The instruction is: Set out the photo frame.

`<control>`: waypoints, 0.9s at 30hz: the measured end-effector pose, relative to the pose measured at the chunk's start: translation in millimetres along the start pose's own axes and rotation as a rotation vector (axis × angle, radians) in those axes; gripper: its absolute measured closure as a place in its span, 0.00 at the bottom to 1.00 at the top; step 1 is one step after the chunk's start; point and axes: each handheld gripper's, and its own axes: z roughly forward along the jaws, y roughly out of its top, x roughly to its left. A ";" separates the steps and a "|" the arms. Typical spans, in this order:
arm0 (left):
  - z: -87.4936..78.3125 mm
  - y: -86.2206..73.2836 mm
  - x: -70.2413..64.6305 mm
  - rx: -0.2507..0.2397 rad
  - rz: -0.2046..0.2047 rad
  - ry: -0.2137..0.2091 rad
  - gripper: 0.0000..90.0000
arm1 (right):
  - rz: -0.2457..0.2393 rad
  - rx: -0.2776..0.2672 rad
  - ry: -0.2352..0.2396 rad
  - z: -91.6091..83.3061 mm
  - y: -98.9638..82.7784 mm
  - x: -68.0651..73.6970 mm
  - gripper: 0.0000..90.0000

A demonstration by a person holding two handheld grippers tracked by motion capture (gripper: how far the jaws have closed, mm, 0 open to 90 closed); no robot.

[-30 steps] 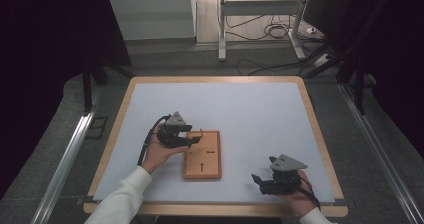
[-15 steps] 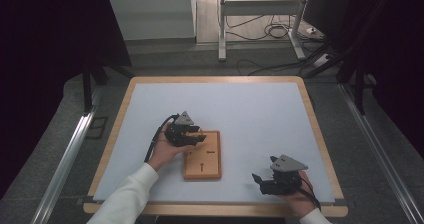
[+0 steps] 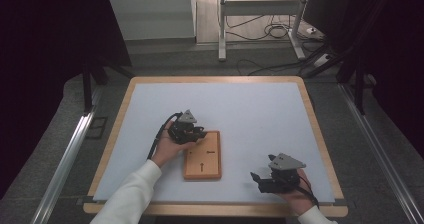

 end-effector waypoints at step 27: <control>1.6 -3.2 11.1 -0.018 -0.037 -0.054 0.93 | -0.023 0.009 0.003 5.2 2.4 0.8 0.15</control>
